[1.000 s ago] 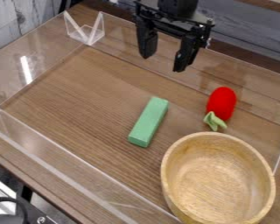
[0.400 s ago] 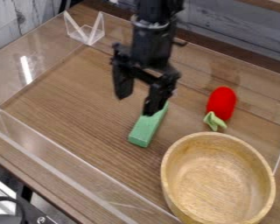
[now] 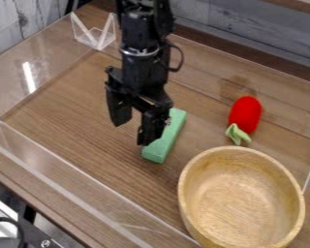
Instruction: Put the green block in the brown bowl
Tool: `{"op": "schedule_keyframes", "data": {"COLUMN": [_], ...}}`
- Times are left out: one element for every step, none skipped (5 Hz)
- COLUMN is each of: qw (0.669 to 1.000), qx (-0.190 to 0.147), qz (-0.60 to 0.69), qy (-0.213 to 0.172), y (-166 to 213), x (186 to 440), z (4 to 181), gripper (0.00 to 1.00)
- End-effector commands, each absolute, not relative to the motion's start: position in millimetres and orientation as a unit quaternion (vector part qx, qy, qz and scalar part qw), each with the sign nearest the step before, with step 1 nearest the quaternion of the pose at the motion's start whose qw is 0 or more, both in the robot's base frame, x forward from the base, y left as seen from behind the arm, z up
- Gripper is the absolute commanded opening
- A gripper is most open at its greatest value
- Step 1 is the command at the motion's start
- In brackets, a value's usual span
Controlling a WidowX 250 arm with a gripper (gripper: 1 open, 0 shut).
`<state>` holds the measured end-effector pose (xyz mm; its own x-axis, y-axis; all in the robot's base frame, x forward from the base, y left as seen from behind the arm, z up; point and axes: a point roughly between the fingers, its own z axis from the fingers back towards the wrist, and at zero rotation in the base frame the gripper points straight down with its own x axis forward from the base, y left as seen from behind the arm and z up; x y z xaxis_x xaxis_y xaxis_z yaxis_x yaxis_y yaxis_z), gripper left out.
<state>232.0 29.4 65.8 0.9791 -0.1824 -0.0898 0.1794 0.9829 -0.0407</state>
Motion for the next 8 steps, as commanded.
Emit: {"op": "schedule_keyframes", "data": {"qw": [0.995, 0.995, 0.995, 0.995, 0.994, 0.994, 0.993, 0.994], "qx": [-0.014, -0.015, -0.019, -0.027, -0.037, -0.045, -0.052, -0.056], "qz": [-0.093, -0.093, -0.094, -0.095, -0.098, -0.098, -0.094, -0.084], "qy": [0.021, 0.014, 0.002, -0.011, -0.022, -0.029, -0.039, -0.045], "y": [28, 23, 16, 10, 6, 7, 10, 14], "x": [238, 240, 244, 247, 248, 249, 251, 252], "z": [66.0, 58.8, 53.1, 54.0, 60.4, 61.8, 64.6, 65.4], "gripper": [1.00, 1.00, 1.00, 1.00, 1.00, 1.00, 1.00, 1.00]}}
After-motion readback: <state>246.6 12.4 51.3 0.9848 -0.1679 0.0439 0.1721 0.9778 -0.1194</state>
